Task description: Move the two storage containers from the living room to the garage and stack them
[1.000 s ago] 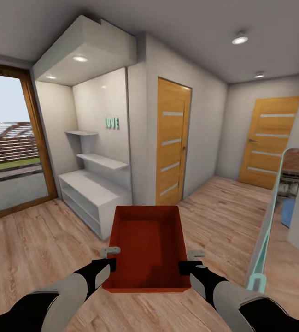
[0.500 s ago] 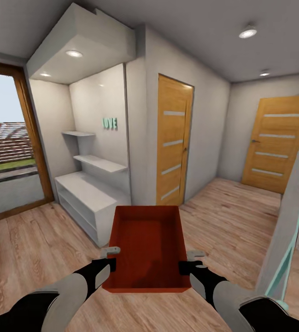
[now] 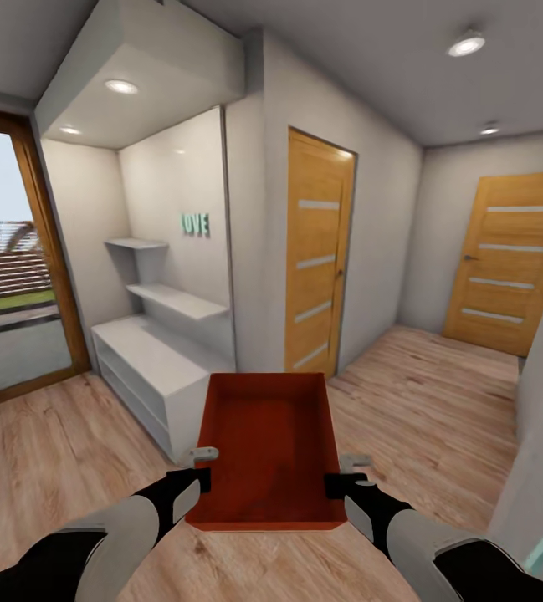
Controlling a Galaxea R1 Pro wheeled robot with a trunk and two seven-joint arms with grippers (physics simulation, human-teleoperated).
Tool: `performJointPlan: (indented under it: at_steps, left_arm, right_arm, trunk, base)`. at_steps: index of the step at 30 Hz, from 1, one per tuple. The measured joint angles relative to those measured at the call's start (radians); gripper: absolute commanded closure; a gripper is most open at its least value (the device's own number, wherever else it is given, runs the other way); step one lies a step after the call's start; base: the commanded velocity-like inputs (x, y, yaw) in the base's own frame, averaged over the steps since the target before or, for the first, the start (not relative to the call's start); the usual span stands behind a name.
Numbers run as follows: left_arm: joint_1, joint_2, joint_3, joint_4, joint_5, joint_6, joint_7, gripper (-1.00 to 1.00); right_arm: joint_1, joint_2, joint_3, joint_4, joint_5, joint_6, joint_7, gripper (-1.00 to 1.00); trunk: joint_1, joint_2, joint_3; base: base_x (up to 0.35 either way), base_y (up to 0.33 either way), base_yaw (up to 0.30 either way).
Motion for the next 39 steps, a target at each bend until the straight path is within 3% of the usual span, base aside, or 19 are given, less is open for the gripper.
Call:
performJointPlan:
  at_steps: [10, 17, 39]
  left_arm:
    - [0.000, 0.029, -0.006, 0.002, 0.006, -0.001, -0.038, 1.00]
    - [0.001, 0.001, -0.006, 0.005, 0.014, -0.014, -0.002, 1.00]
    - [0.000, 0.001, -0.004, 0.006, 0.013, -0.014, -0.002, 1.00]
  right_arm:
    - [0.000, 0.029, 0.000, -0.002, 0.004, 0.003, -0.039, 1.00]
    - [-0.001, 0.000, -0.001, -0.006, 0.013, 0.003, -0.002, 1.00]
    - [-0.001, 0.000, -0.001, -0.006, 0.013, 0.003, -0.002, 1.00]
  trunk:
    - [0.000, 0.000, 0.000]
    - [0.001, 0.000, 0.000]
    - [0.001, 0.000, 0.000]
  base:
    - [0.234, 0.000, -0.186]
    - [0.011, 0.000, -0.231]
    - [0.000, 0.000, -0.237]
